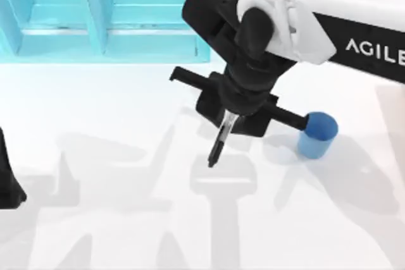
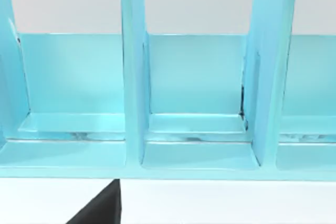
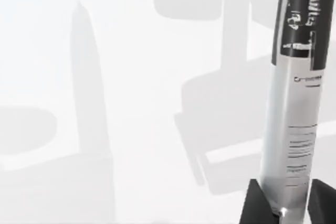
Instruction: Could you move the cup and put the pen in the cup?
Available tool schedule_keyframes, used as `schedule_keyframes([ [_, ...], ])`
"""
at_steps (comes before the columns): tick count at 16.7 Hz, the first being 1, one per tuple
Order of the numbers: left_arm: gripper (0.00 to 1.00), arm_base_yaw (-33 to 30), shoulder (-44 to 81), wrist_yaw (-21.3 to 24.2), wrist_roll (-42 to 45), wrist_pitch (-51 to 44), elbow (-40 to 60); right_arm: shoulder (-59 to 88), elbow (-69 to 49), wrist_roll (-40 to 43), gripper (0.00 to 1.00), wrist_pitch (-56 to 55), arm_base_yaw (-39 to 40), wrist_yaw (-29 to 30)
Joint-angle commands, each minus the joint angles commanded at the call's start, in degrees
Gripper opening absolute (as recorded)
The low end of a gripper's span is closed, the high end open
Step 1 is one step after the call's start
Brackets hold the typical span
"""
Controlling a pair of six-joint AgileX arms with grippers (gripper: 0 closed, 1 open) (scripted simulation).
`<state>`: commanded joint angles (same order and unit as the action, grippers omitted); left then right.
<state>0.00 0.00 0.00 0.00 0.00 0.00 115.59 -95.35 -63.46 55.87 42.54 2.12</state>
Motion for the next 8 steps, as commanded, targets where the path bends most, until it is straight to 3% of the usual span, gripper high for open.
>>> schedule_keyframes([
  [8,1.0,0.0,0.0,0.0,0.0,0.0,0.0,-6.27,22.78,23.19,0.0,-36.08,4.16,23.88],
])
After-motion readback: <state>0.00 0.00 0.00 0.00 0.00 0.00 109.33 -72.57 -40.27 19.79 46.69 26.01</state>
